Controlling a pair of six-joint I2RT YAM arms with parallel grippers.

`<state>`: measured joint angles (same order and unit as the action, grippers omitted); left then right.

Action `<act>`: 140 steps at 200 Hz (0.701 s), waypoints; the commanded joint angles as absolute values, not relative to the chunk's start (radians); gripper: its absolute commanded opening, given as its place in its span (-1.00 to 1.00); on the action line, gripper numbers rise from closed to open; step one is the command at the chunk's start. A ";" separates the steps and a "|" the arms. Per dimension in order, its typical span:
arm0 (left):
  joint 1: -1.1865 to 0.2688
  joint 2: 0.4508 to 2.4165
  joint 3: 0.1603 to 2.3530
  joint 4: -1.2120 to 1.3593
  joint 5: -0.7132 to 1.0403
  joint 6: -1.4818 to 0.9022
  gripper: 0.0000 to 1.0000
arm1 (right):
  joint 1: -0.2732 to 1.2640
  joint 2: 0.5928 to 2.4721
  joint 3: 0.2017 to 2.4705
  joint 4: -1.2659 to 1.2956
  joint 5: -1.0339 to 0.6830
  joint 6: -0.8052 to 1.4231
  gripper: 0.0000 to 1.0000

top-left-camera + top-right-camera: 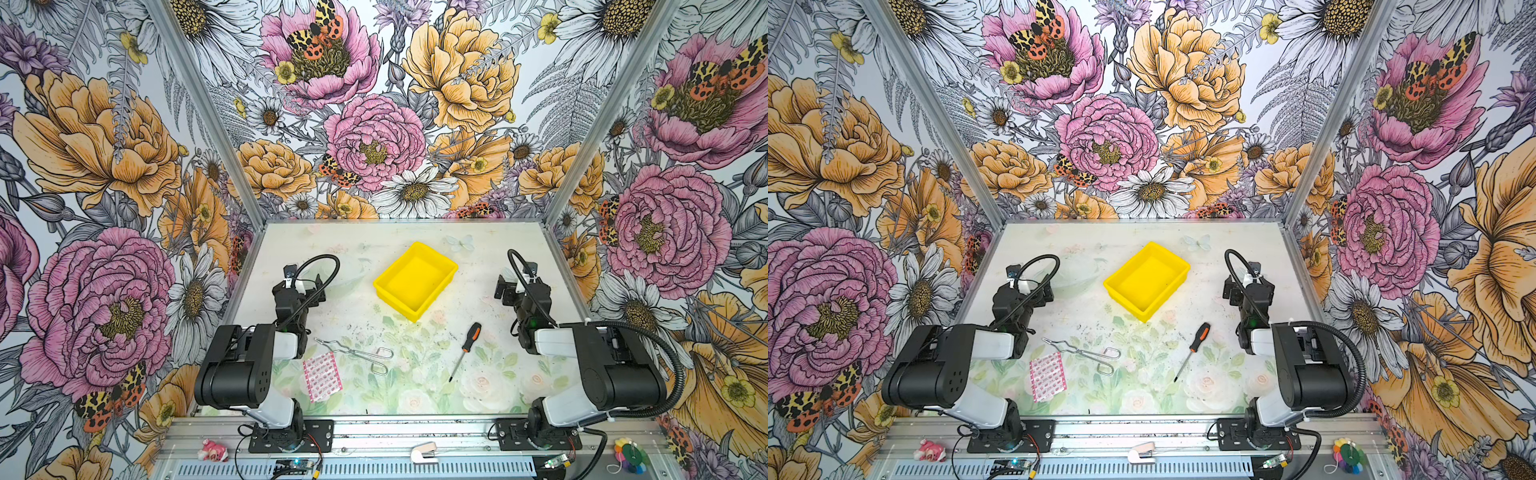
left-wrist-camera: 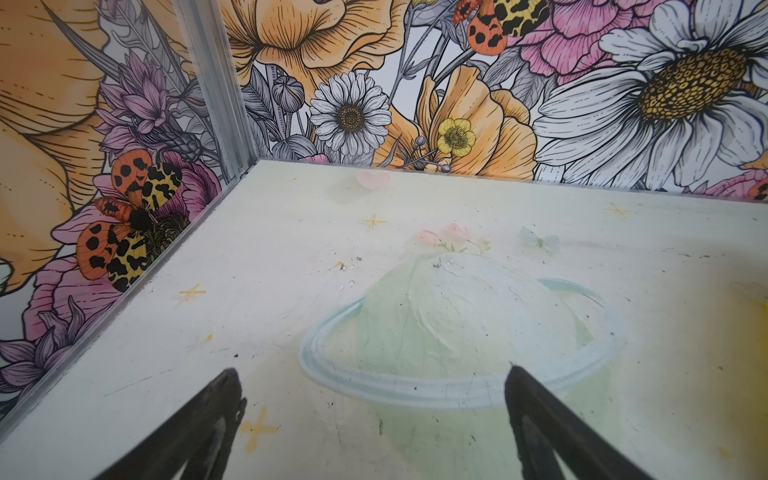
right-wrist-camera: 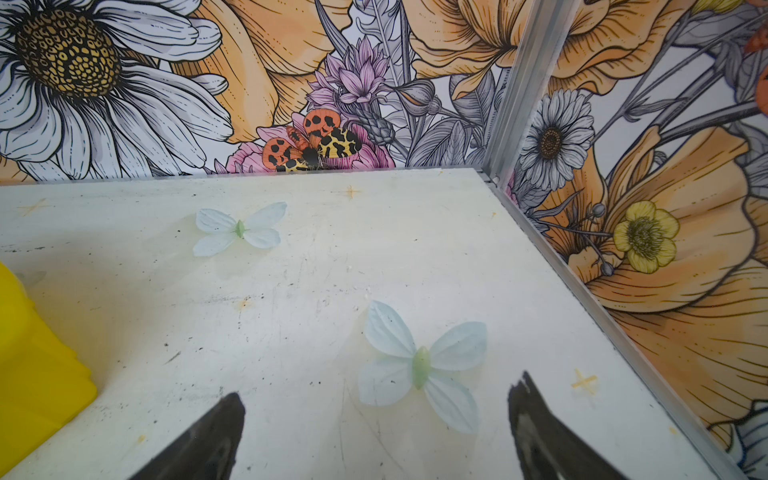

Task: Put the screwdriver in the bin

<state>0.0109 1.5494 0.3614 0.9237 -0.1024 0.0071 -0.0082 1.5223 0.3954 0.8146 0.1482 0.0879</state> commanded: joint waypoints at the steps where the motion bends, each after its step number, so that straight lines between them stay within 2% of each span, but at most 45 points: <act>1: 0.010 1.550 0.379 0.935 -0.093 0.005 0.97 | -0.014 1.532 0.394 0.856 0.139 0.091 0.99; 79: 0.017 1.549 0.378 0.936 -0.080 0.000 0.97 | -0.012 1.527 0.391 0.861 0.143 0.087 0.99; 140: 0.041 1.517 0.379 0.905 -0.074 -0.027 0.97 | 0.003 1.385 0.461 0.605 0.165 0.091 0.99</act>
